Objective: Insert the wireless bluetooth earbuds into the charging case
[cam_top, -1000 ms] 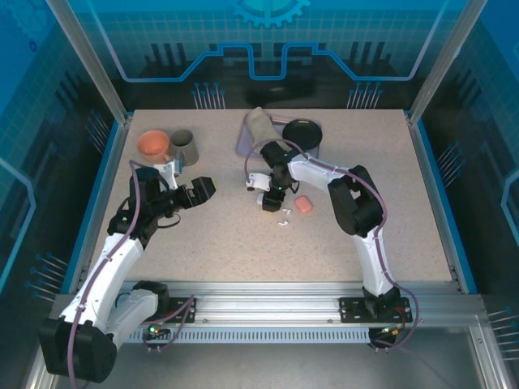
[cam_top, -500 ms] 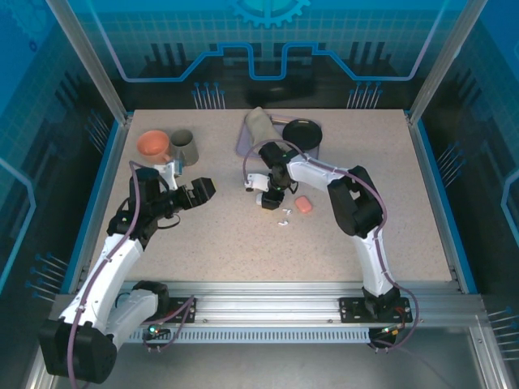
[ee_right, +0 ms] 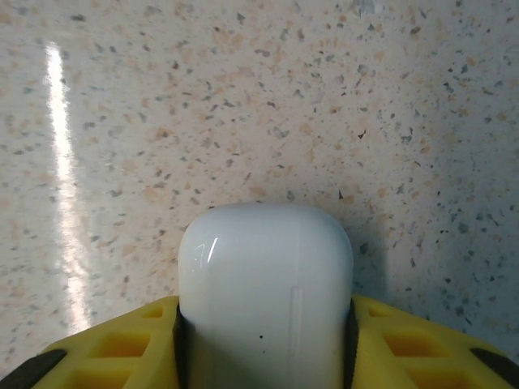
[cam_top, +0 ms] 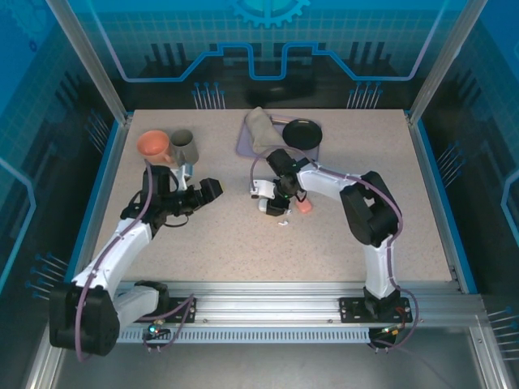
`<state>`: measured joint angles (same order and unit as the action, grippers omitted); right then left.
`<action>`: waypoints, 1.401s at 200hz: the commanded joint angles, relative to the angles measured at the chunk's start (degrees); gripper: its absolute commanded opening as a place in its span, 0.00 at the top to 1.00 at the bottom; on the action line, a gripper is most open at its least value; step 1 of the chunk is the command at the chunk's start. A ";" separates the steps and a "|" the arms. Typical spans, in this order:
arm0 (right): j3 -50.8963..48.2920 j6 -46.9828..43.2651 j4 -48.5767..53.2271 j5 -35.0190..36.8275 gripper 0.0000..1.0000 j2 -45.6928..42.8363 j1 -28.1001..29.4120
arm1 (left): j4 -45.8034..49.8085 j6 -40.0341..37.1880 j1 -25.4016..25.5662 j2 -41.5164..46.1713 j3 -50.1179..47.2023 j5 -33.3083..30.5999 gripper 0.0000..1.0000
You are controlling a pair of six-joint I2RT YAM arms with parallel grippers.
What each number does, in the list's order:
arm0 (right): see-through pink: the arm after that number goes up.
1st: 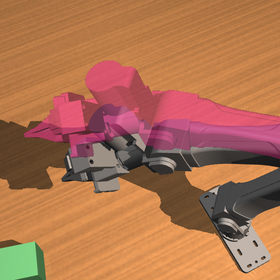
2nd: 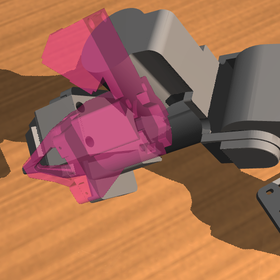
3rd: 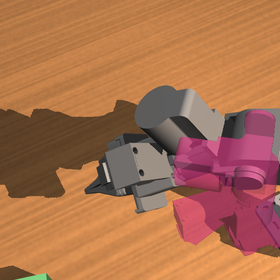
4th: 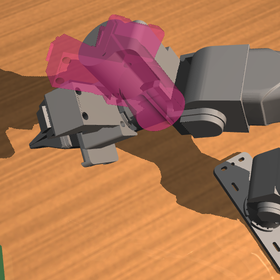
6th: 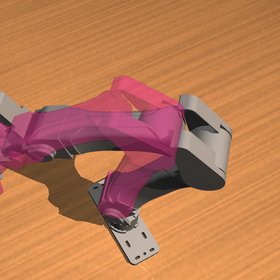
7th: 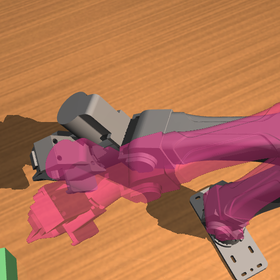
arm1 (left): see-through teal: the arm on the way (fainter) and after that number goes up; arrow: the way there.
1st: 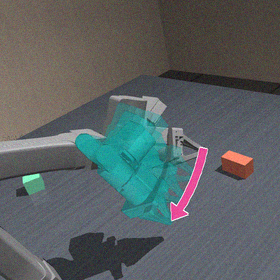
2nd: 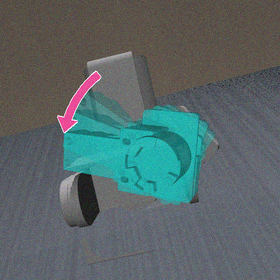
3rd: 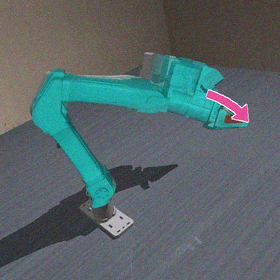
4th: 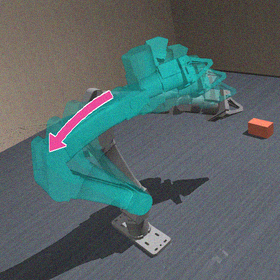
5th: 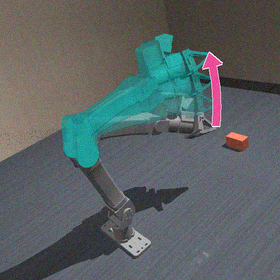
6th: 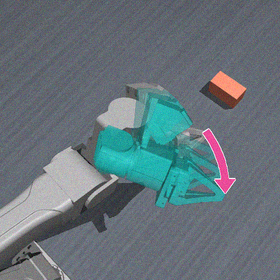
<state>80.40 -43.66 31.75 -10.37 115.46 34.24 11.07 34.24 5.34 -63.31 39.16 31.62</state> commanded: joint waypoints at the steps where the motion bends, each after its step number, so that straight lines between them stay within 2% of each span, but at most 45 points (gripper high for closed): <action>1: -2.70 -0.12 -4.34 -3.39 0.60 -5.33 0.86 | -4.86 1.67 -0.43 -2.70 -0.62 6.97 0.03; 43: -7.65 1.23 -8.05 -4.94 0.60 -12.29 1.08 | -11.07 4.06 0.42 -9.90 -0.34 12.66 0.08; 98: -10.52 3.40 -9.49 -8.56 0.60 -18.48 2.14 | -11.06 1.40 9.17 -18.57 6.25 12.95 0.10; 134: -10.79 3.71 -8.73 -10.24 0.60 -20.15 2.41 | -12.23 1.49 12.57 -22.57 9.62 12.85 0.15; 173: -10.79 4.28 -8.22 -10.47 0.60 -20.08 2.40 | -11.98 0.96 14.67 -25.11 12.32 13.94 0.28; 250: -9.37 6.04 -8.26 -11.51 0.60 -17.82 2.06 | -6.88 -3.34 15.48 -25.28 14.23 14.90 0.53; 280: -9.21 6.83 -8.55 -12.34 0.60 -17.65 1.81 | -6.78 -3.61 15.56 -25.42 14.20 14.75 0.56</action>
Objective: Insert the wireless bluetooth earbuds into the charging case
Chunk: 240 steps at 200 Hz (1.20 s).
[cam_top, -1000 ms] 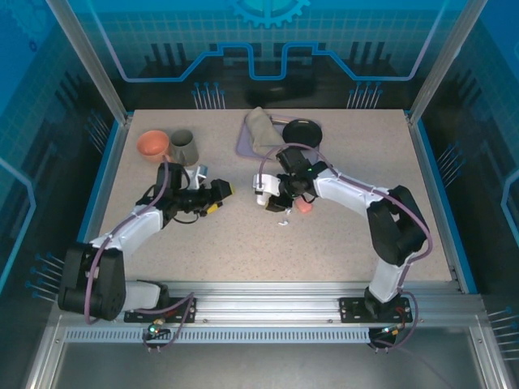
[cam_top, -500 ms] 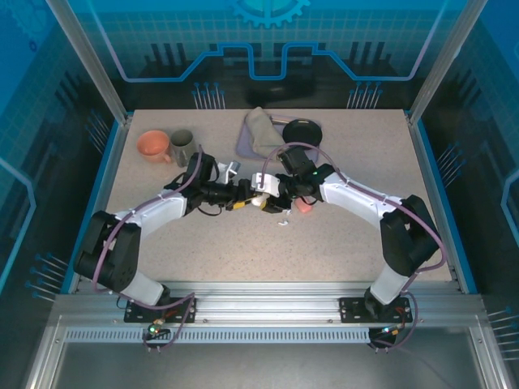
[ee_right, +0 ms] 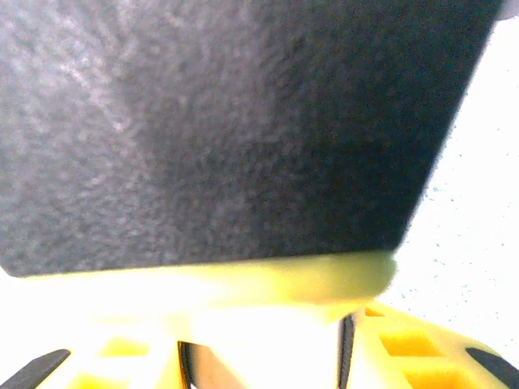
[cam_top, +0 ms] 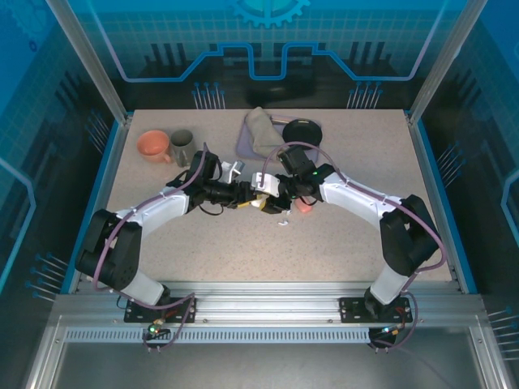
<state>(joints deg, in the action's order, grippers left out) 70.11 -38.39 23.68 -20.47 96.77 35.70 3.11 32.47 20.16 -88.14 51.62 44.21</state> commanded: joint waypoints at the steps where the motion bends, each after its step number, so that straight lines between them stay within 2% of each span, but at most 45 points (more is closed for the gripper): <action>1: 1.08 1.56 -0.44 -2.27 0.60 1.05 0.34 | 1.14 -1.86 0.75 -0.61 1.74 2.14 0.57; 74: 1.22 1.87 0.44 -2.76 0.60 1.38 0.42 | 0.75 -2.53 1.19 -0.31 2.17 2.14 0.79; 111: 1.60 2.05 1.41 -2.52 0.57 0.99 0.14 | 1.12 -4.53 1.41 1.33 2.17 1.43 0.84; 118: 1.55 2.27 1.37 -2.84 0.54 0.73 -0.05 | 1.10 -5.09 1.54 1.92 2.12 1.16 0.84; 145: -0.50 3.50 -0.74 -3.22 0.34 -2.22 -0.80 | 0.95 -8.17 1.73 4.61 1.60 -0.20 0.84; 168: -3.30 4.26 -2.76 -3.16 0.24 -6.02 -1.57 | 0.07 -12.25 2.10 7.42 0.82 -1.53 0.85; 200: -9.36 6.70 -7.32 -5.38 0.13 -14.04 -4.15 | -0.16 -21.27 3.40 12.44 -0.70 -6.01 0.85; 215: -12.66 7.86 -10.19 -6.52 0.01 -19.14 -5.55 | -1.87 -26.79 4.38 15.64 -2.79 -7.45 0.87; 240: -16.87 9.04 -12.17 -9.22 0.00 -26.27 -7.61 | -5.18 -35.71 6.85 21.35 -6.57 -10.27 0.88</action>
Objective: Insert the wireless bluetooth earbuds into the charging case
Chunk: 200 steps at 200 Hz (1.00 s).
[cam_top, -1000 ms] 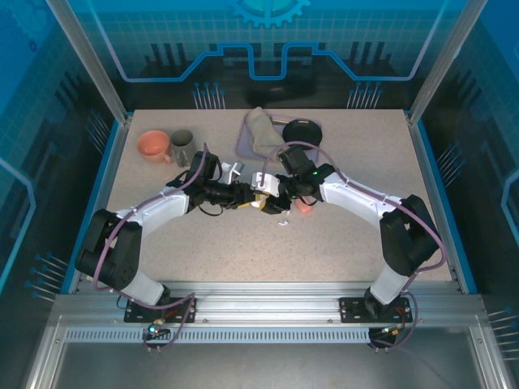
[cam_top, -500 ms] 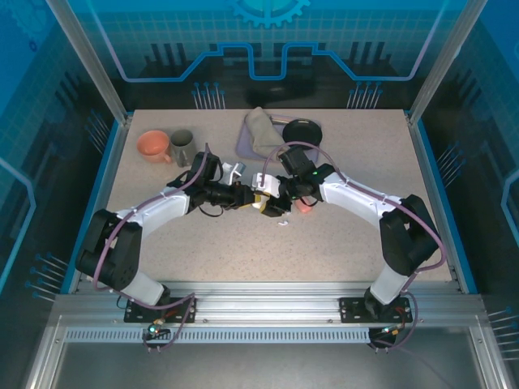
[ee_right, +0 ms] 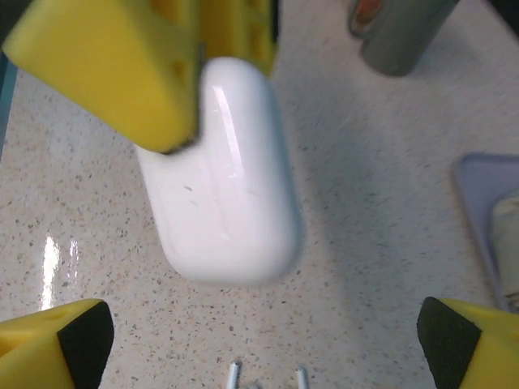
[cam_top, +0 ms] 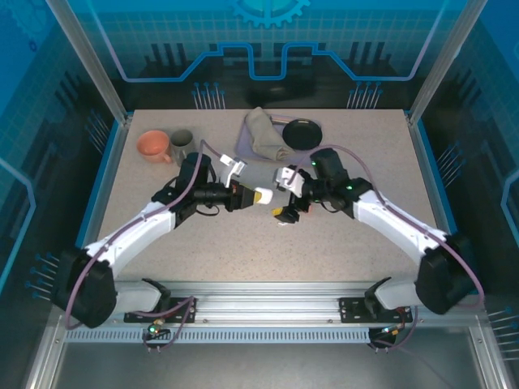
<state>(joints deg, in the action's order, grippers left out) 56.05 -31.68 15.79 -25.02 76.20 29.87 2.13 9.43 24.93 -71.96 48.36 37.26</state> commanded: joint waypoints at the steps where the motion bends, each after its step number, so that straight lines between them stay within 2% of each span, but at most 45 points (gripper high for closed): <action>1: -2.89 2.42 -4.28 -4.73 0.00 -6.02 -1.85 | -4.26 -12.98 2.11 5.39 -3.38 -3.41 0.88; 22: -4.10 2.36 -3.40 -7.23 0.00 -10.03 -2.52 | -7.04 -18.51 3.87 8.99 -5.91 -5.01 0.89; 53: -2.07 -1.17 2.47 -15.75 0.01 -11.28 -3.17 | -7.09 -24.46 6.21 11.74 -6.76 -7.71 0.91; 94: 6.16 -5.30 13.07 -19.65 0.24 -5.44 -2.28 | -5.13 -28.15 8.87 11.87 -4.63 -9.53 0.91; 160: 8.01 -5.18 13.06 -19.84 0.37 -0.14 -0.09 | -4.70 -28.61 10.65 11.23 -3.35 -10.49 0.92; 200: 9.67 -5.67 15.37 -21.14 0.55 1.87 0.02 | -3.48 -29.18 10.97 11.47 -2.95 -10.64 0.92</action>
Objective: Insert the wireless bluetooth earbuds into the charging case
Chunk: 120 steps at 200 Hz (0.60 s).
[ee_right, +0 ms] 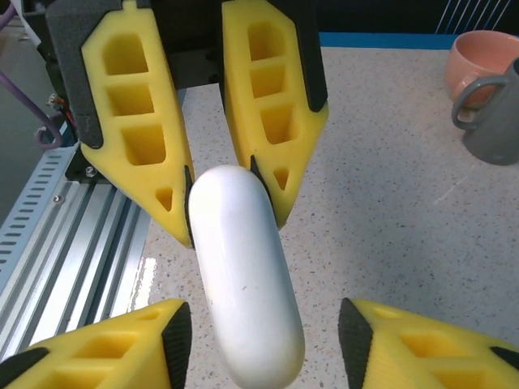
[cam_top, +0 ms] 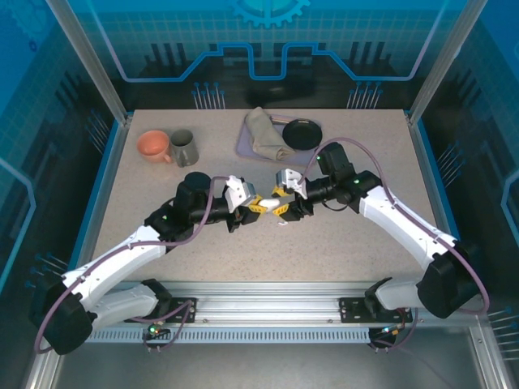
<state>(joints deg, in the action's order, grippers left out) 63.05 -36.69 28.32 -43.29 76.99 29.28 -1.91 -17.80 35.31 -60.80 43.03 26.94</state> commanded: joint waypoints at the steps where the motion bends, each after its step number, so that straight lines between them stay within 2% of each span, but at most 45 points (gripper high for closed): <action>1: 2.69 -0.71 2.86 -2.91 0.55 1.11 0.65 | 0.54 -1.96 0.57 0.27 2.35 -0.36 0.92; 65: 4.10 -2.19 5.87 -4.35 0.72 2.19 0.69 | 0.51 -1.75 0.90 0.28 2.41 -1.63 0.90; 83: 4.28 -2.50 6.29 -4.37 0.76 2.11 0.69 | 0.54 -1.80 0.90 0.22 2.24 -1.59 0.82; 100: 4.28 -2.74 6.31 -4.27 0.76 1.72 0.74 | 0.86 -2.11 0.90 -0.02 2.22 -1.00 0.69; 120: 4.32 -2.64 5.99 -4.50 0.76 1.36 0.65 | 1.51 -2.18 0.99 -0.48 2.27 -0.38 0.60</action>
<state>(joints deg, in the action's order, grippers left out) 65.39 -39.07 32.86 -45.50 78.78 29.36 -0.69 -18.50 35.86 -60.84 43.05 26.15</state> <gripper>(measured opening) 0.245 0.359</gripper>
